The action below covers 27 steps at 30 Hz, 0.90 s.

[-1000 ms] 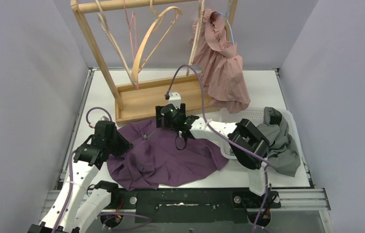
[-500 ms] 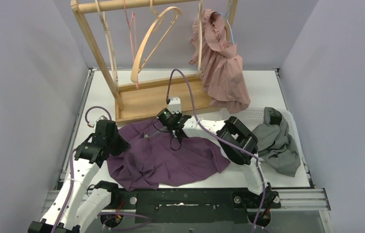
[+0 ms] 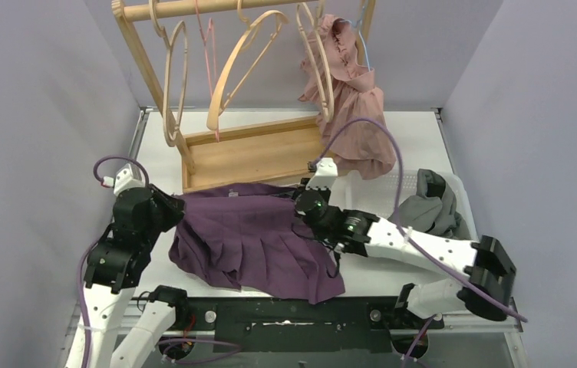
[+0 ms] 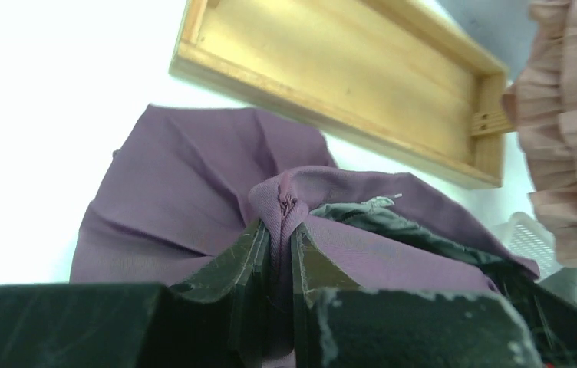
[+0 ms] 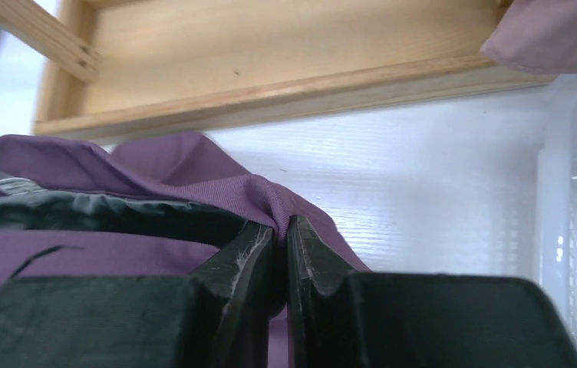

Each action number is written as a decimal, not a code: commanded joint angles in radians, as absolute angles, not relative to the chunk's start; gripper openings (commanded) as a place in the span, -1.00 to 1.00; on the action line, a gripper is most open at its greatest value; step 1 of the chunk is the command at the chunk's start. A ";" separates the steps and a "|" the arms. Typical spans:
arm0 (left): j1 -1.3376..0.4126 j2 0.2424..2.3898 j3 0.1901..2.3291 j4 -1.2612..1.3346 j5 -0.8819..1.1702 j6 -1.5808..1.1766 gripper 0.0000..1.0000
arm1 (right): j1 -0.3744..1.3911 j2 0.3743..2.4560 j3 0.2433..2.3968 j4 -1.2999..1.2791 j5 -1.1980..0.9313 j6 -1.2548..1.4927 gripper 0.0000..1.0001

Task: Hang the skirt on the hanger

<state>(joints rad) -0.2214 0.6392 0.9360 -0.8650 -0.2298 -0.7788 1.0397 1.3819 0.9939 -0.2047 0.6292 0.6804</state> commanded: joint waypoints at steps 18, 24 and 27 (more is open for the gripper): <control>-0.216 0.629 1.098 -0.554 -0.079 -0.595 -1.00 | 1.061 0.954 0.992 -0.178 0.763 0.558 -1.00; -0.216 0.454 0.691 -0.541 0.023 -0.806 -1.00 | 1.038 0.931 0.714 -0.170 0.672 0.760 -1.00; -0.216 0.421 0.567 -0.547 0.047 -0.928 -1.00 | 1.030 0.947 0.643 -0.190 0.639 0.858 -0.98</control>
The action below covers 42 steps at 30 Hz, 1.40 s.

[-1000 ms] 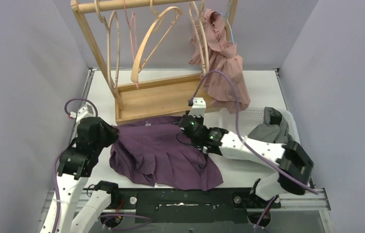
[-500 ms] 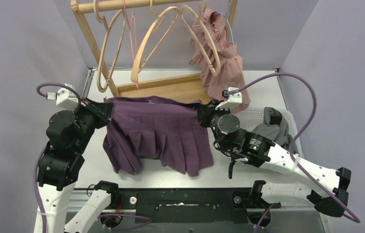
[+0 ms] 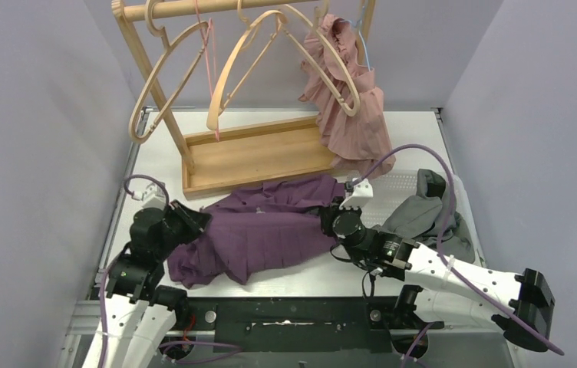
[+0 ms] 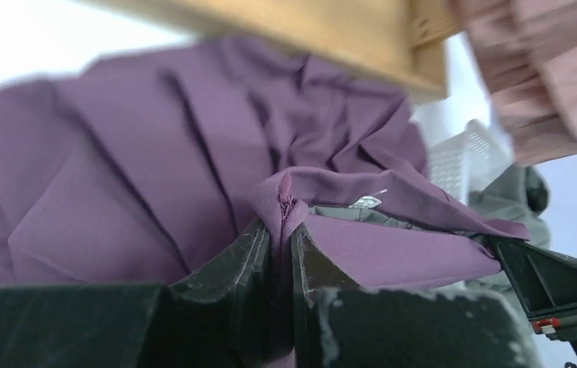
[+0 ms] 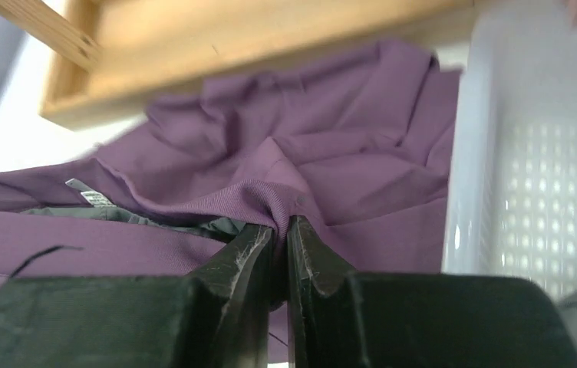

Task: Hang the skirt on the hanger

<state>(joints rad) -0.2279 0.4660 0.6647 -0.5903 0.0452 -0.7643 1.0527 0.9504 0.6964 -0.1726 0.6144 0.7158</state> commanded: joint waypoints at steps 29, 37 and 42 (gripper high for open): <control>-0.216 0.456 0.889 -0.627 -0.110 -0.601 0.40 | 0.763 1.168 1.611 -0.514 0.412 0.333 0.54; -0.217 0.465 0.926 -0.622 -0.009 -0.589 0.39 | 0.520 1.353 1.819 -0.510 0.232 0.336 0.61; -0.218 0.487 0.953 -0.625 0.022 -0.579 0.39 | 0.427 1.472 1.914 -0.562 0.039 0.327 0.37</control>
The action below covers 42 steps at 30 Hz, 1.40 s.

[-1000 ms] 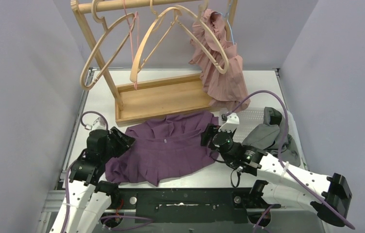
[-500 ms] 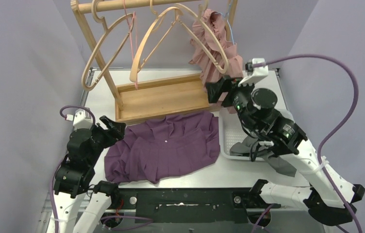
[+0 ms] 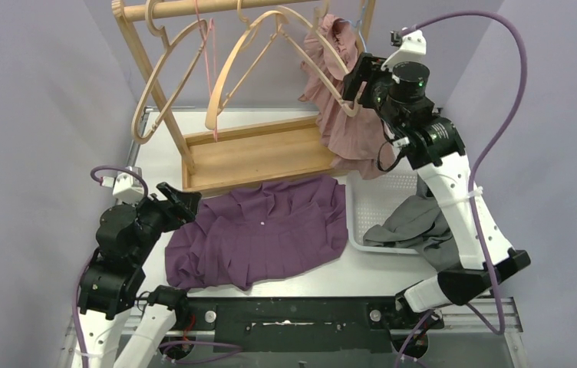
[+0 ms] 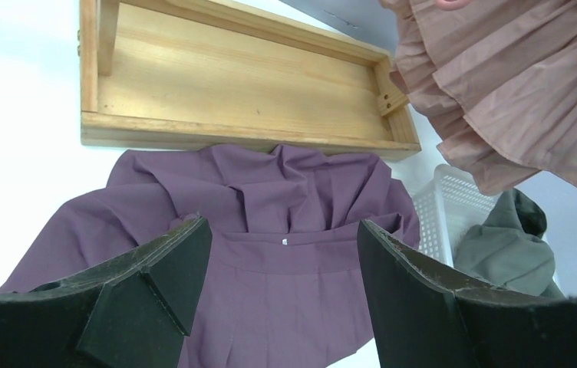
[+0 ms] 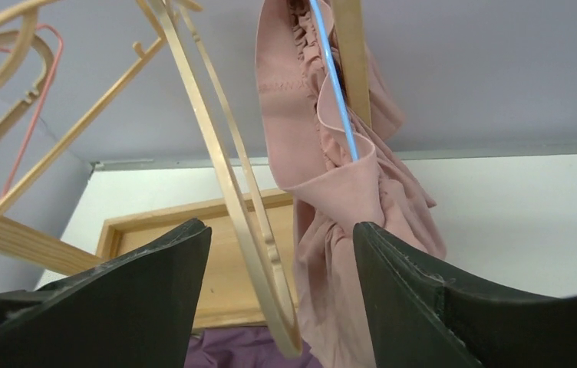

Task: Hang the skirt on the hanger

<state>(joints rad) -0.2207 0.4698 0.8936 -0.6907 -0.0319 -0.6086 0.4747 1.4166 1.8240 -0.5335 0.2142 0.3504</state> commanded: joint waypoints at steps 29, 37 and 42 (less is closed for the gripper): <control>-0.218 0.523 1.038 -0.537 0.033 -0.505 0.44 | 0.437 1.418 1.823 -0.336 -0.051 0.117 -1.00; -0.217 0.523 1.052 -0.503 0.067 -0.487 0.71 | 0.437 1.292 1.661 -0.274 -0.076 0.107 -1.00; -0.217 0.518 1.062 -0.454 0.122 -0.452 0.71 | 0.437 1.160 1.468 -0.272 -0.150 0.071 -1.00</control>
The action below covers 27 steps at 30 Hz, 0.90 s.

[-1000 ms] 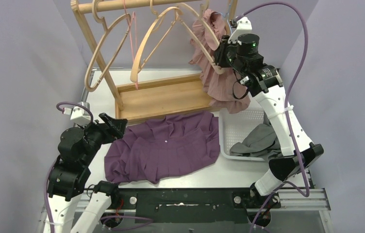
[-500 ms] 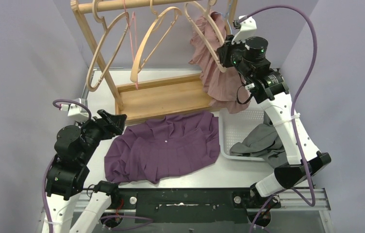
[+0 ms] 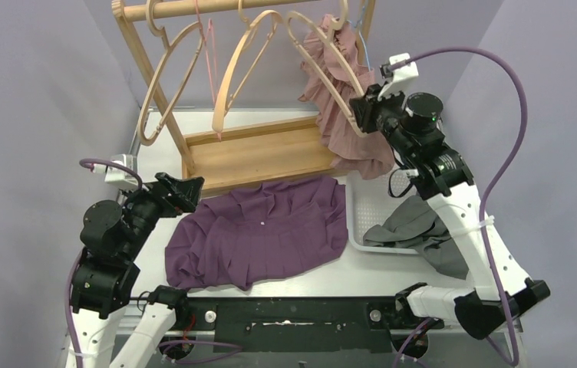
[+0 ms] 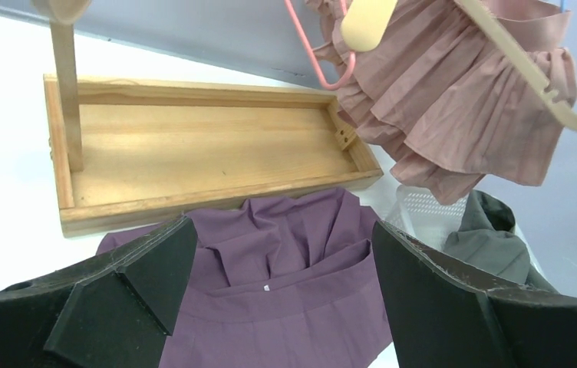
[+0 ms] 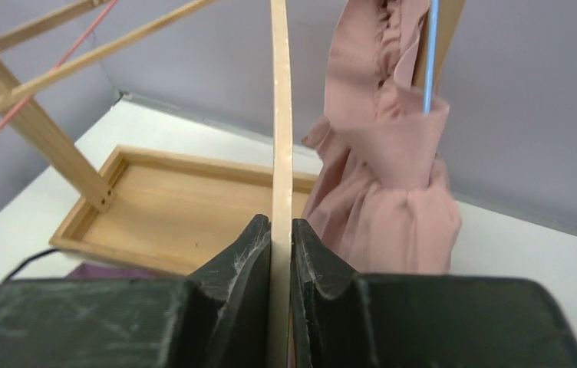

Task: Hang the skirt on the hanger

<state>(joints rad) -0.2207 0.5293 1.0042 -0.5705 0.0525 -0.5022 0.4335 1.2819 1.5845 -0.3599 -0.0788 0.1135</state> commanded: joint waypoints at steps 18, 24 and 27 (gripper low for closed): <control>-0.216 0.594 0.871 -0.070 0.723 -0.282 0.52 | 0.446 0.607 0.903 -0.539 -0.852 -0.086 -1.00; -0.225 0.704 0.930 -0.177 0.947 -0.045 0.51 | 0.447 0.632 0.945 -0.634 -0.953 -0.185 -1.00; -0.225 0.757 0.957 -0.266 1.074 0.018 0.45 | 0.447 0.660 0.976 -0.664 -0.972 -0.226 -1.00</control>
<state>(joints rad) -0.2214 0.7067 0.8822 -0.2214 0.8261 -0.1410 0.4404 0.6285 0.9073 -0.6491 -0.8822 -0.1421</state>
